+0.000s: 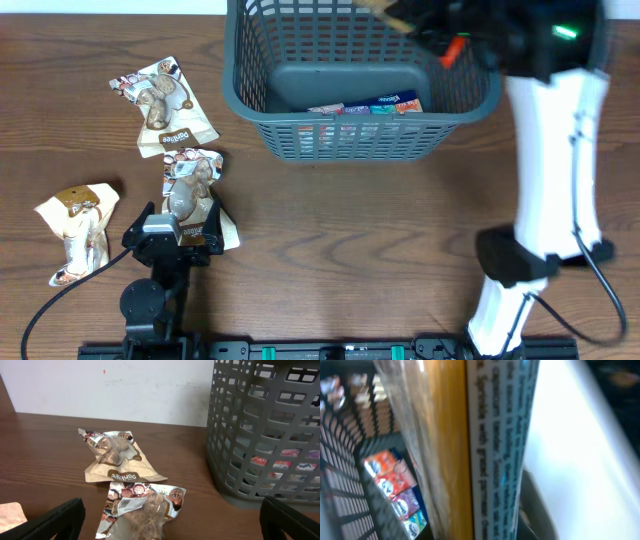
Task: Pack container
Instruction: 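Lift orange snack bar with right gripper and drop into basket, then move right gripper to the green wipes packet and grasp it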
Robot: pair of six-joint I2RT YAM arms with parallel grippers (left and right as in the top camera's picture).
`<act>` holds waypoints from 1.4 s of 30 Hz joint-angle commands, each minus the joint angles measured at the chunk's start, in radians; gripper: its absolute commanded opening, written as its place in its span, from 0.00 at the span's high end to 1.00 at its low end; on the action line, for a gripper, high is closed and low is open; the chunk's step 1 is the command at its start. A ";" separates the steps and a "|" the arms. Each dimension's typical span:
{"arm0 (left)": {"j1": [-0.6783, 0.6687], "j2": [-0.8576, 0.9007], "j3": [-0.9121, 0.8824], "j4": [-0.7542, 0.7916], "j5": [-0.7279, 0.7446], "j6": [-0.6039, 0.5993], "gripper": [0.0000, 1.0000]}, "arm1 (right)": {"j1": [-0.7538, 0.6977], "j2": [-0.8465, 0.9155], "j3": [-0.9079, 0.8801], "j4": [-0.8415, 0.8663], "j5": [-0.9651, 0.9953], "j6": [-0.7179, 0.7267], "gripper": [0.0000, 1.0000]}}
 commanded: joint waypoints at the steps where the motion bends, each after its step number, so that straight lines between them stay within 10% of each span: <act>1: -0.005 -0.006 -0.027 -0.013 0.029 -0.013 0.01 | 0.027 0.053 0.013 0.014 0.002 -0.169 0.99; 12: -0.005 -0.006 -0.027 -0.013 0.029 -0.012 0.01 | 0.038 0.385 0.013 -0.058 -0.039 -0.162 0.98; 26: -0.005 -0.006 -0.027 -0.013 0.044 -0.013 0.01 | 0.011 0.332 0.014 -0.090 0.046 -0.023 0.35; 27: -0.005 -0.006 -0.027 -0.013 0.044 -0.013 0.01 | 0.004 0.306 0.014 -0.088 0.048 -0.023 0.01; 33: -0.005 -0.006 -0.027 -0.013 0.044 -0.012 0.01 | -0.105 0.105 0.014 -0.041 0.056 0.086 0.01; 42: -0.005 -0.006 -0.027 -0.013 0.043 -0.012 0.01 | -0.540 -0.068 0.014 -0.148 0.073 0.614 0.01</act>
